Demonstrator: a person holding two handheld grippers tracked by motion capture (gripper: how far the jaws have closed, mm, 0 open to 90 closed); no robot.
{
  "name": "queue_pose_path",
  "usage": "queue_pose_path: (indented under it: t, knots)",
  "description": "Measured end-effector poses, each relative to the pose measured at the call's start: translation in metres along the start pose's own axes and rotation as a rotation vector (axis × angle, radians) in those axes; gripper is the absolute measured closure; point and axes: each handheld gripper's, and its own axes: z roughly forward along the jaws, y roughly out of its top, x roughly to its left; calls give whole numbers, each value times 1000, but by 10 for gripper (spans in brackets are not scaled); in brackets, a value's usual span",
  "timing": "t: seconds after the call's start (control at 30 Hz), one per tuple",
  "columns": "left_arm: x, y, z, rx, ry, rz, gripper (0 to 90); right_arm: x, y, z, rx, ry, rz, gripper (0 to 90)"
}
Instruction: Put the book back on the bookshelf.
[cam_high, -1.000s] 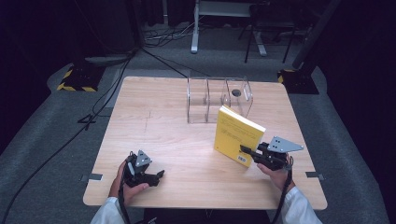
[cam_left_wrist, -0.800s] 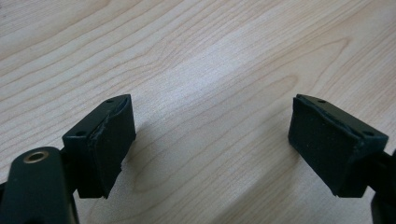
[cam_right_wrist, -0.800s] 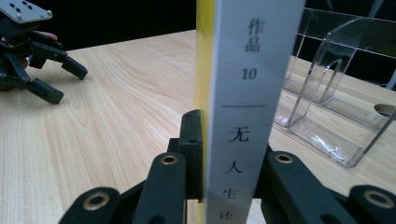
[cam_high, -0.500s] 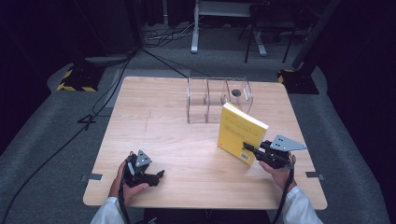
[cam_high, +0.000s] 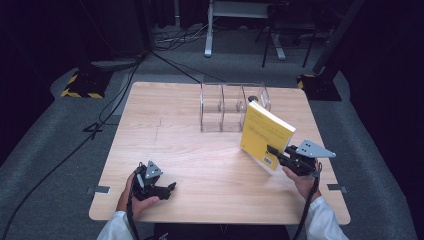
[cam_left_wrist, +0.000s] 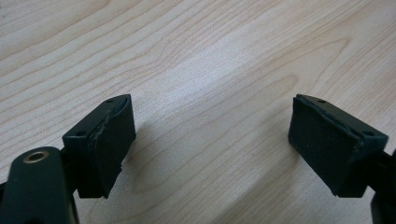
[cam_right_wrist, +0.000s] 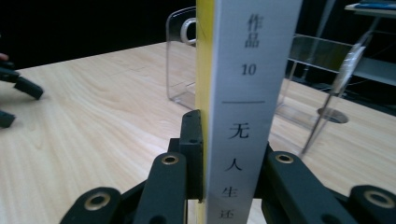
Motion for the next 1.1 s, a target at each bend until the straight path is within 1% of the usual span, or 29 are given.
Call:
queue_pose_path:
  t: [0.23, 0.37, 0.43, 0.53, 0.7, 0.93, 1.03, 1.1]
  knots:
    - [0, 0, 0, 0, 0, 0, 155, -14, 5, -3, 1, -75, 1, 768]
    - [0, 0, 0, 0, 0, -1, 155, -20, 9, -5, -3, -103, 9, 768]
    - [0, 0, 0, 0, 0, -1, 155, -23, 13, -5, -2, -119, 4, 768]
    - [0, 0, 0, 0, 0, 0, 154, -27, 18, -4, -4, -132, 2, 768]
    - [0, 0, 0, 0, 0, 0, 155, -29, 24, -1, -4, -149, -7, 768]
    - [0, 0, 0, 0, 0, 0, 155, -34, 31, 4, -12, -168, 6, 768]
    - [0, 0, 0, 0, 0, 0, 155, -35, 34, 6, -15, -178, 3, 768]
    - [0, 0, 0, 0, 0, 0, 155, -36, 35, 8, -16, -178, 15, 768]
